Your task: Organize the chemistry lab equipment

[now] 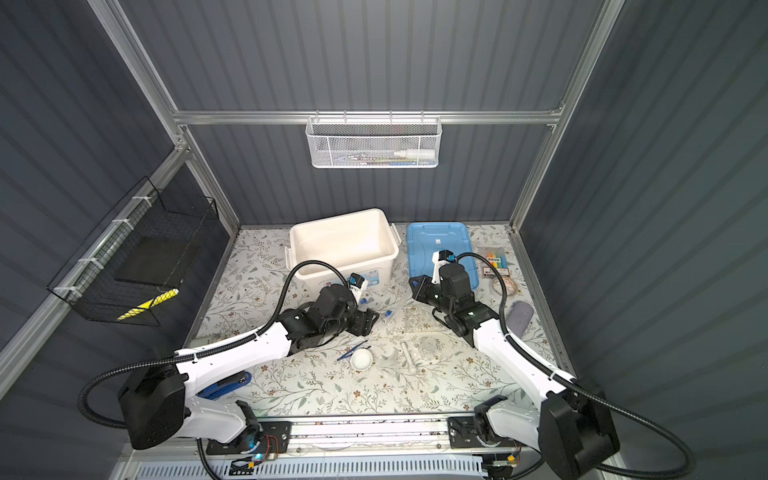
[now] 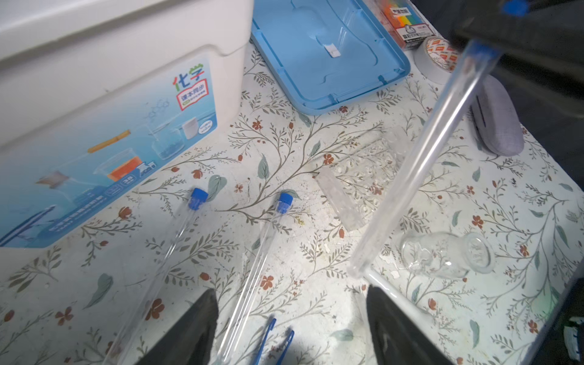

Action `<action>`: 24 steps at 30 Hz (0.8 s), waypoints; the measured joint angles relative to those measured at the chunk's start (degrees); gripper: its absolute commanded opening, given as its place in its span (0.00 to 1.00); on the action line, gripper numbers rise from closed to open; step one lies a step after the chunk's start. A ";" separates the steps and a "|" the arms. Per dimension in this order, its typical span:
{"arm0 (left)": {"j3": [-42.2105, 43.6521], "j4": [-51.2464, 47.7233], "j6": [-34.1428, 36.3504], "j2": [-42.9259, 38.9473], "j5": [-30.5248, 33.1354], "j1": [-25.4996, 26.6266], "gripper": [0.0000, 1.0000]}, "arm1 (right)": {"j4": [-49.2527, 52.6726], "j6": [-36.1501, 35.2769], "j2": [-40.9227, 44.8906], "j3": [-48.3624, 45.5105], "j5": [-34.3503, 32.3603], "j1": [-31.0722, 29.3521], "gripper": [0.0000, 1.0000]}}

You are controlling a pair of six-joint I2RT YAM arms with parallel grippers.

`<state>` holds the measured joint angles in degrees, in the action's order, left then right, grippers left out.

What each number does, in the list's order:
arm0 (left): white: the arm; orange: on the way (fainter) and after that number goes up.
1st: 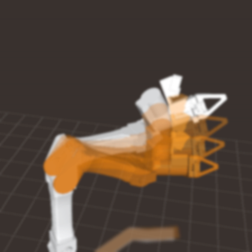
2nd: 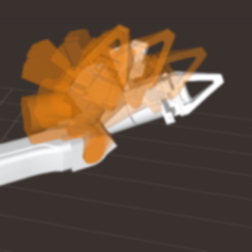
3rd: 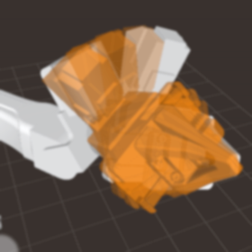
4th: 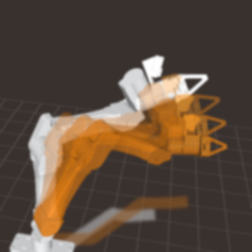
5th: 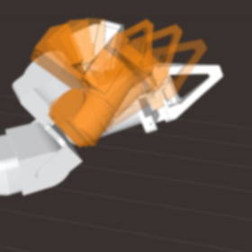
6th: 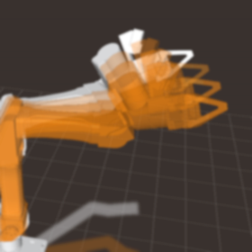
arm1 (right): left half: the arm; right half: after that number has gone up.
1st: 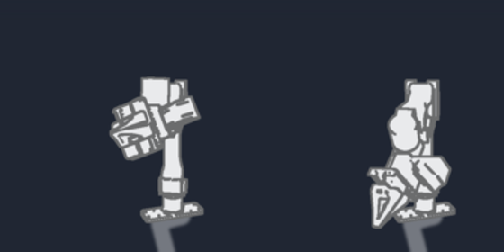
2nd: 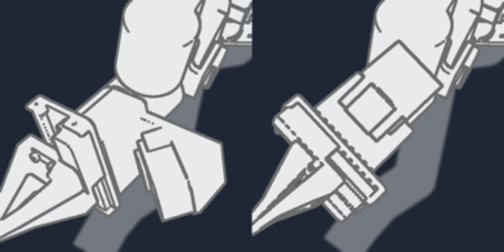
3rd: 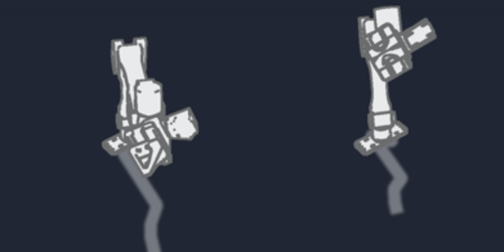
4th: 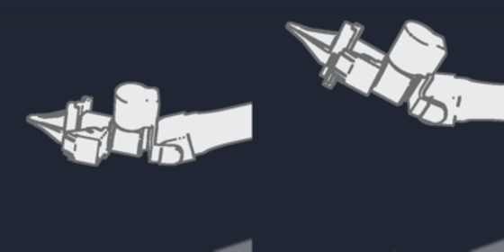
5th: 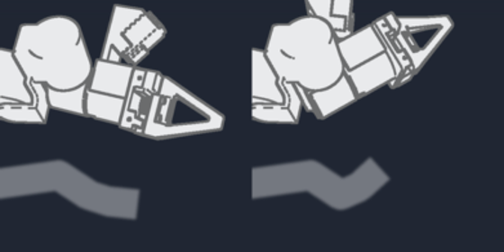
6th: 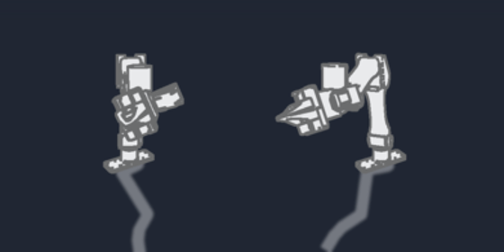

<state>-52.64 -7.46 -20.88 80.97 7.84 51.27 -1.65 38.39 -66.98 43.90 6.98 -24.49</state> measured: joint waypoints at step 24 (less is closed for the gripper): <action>-2.99 -9.77 -6.91 6.08 -3.80 -9.38 0.78 | -7.82 -25.35 0.79 -0.63 -28.26 -11.50 0.13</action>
<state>-55.64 -17.23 -27.79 87.05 4.03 41.89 -9.47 13.04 -66.19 43.27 -21.28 -35.99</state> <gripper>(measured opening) 0.779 0.176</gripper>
